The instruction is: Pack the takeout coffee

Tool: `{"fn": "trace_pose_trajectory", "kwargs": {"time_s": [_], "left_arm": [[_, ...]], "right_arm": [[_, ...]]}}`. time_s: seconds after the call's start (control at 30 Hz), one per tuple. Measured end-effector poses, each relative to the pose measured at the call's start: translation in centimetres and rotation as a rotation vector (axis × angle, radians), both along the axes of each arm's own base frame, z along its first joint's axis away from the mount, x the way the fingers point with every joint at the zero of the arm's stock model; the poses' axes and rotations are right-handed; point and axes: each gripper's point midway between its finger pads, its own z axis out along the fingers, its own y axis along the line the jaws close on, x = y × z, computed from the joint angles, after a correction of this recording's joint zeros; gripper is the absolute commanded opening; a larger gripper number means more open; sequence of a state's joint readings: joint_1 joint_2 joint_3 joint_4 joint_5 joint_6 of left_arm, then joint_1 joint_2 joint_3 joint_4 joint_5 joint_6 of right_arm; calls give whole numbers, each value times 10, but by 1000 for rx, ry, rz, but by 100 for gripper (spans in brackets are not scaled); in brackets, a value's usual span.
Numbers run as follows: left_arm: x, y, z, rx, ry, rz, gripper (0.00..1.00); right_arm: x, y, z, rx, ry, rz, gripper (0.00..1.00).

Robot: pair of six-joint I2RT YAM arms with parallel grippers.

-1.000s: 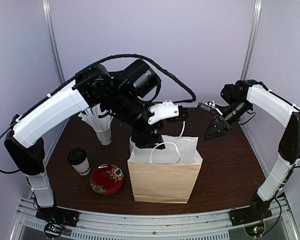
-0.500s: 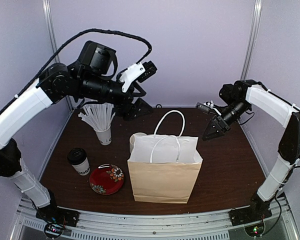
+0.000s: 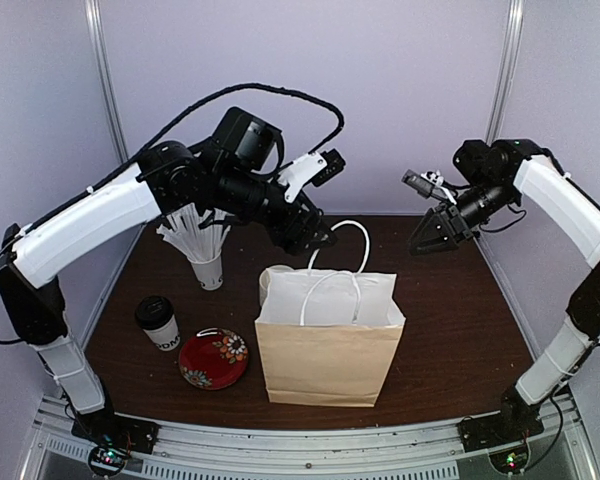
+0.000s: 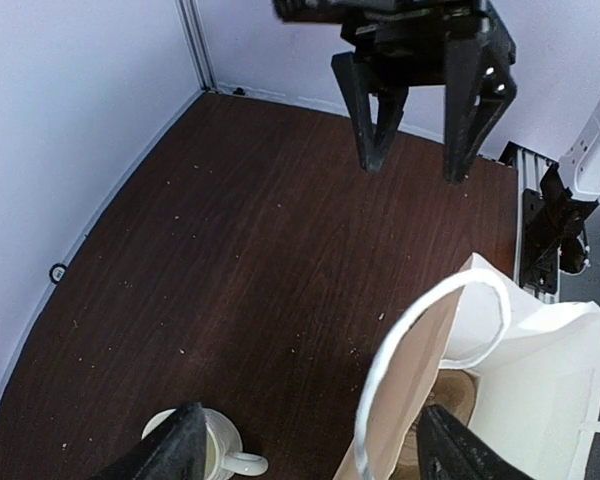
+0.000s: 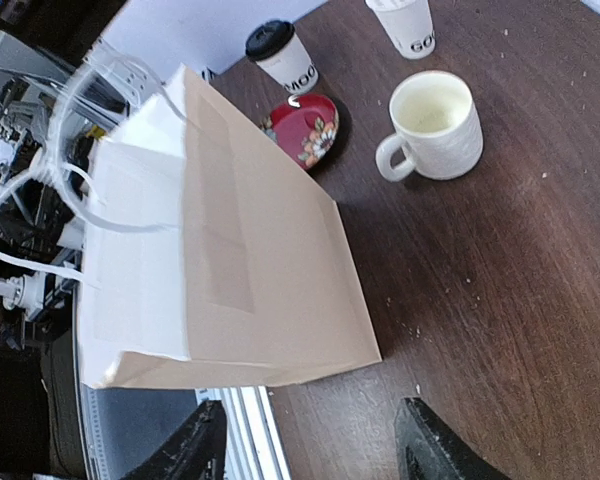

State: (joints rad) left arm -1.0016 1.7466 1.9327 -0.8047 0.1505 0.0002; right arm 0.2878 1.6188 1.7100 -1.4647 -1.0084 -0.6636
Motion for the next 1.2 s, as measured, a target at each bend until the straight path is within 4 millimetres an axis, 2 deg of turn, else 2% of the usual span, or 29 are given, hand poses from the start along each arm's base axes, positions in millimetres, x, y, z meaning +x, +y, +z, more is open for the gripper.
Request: {"fn": "trace_pose_trajectory", "kwargs": {"time_s": [0.13, 0.2, 0.33, 0.47, 0.5, 0.53, 0.6, 0.63, 0.7, 0.77, 0.9, 1.07, 1.2], "left_arm": [[-8, 14, 20, -46, -30, 5, 81], [-13, 27, 29, -62, -50, 20, 81], [-16, 56, 46, -82, -109, 83, 81], [-16, 78, 51, -85, -144, 145, 81], [-16, 81, 51, -85, -147, 159, 81], [-15, 85, 51, -84, -148, 176, 81], [-14, 91, 49, -83, -148, 204, 81], [-13, 93, 48, -81, -148, 215, 81], [-12, 98, 46, -76, -151, 237, 81], [-12, 103, 45, -74, -156, 252, 81], [-12, 110, 43, -65, -166, 272, 81], [-9, 113, 37, -47, -178, 287, 81], [-8, 113, 32, -30, -185, 285, 81]], "right_arm": [[-26, 11, 49, 87, -110, 28, 79], [-45, 25, 67, 112, -162, 73, 79], [-63, 55, 82, 123, -180, 136, 74], [-49, 81, 72, 102, -120, 139, 66], [-45, 87, 67, 92, -100, 139, 62], [-40, 95, 59, 78, -76, 142, 52], [-37, 105, 47, 54, -48, 147, 23], [-36, 109, 44, 46, -39, 149, 12], [-35, 114, 44, 41, -35, 147, 0], [-32, 115, 51, 45, -63, 142, 0], [-25, 106, 70, 53, -137, 111, 0], [-5, 76, 86, 40, -215, 35, 0], [9, 53, 90, 16, -260, -27, 0]]}}
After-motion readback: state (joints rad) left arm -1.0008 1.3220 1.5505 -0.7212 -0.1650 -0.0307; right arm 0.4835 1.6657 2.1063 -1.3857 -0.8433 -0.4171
